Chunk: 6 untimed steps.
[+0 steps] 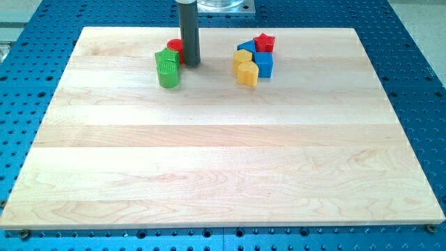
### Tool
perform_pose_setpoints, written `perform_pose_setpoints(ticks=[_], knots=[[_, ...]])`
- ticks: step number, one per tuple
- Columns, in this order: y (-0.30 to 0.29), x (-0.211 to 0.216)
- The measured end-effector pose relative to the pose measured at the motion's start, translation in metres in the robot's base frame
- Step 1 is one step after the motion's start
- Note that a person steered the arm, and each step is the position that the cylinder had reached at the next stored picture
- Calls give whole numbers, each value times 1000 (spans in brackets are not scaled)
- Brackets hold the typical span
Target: Slide the red star to the top of the blue cube
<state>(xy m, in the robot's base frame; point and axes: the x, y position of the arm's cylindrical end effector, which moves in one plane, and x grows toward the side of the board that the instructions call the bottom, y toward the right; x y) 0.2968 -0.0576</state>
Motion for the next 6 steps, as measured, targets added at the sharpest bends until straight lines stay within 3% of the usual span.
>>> perform_pose_setpoints(ticks=[1, 3, 5, 6], knots=[[45, -6], [121, -77], [198, -42], [191, -55]])
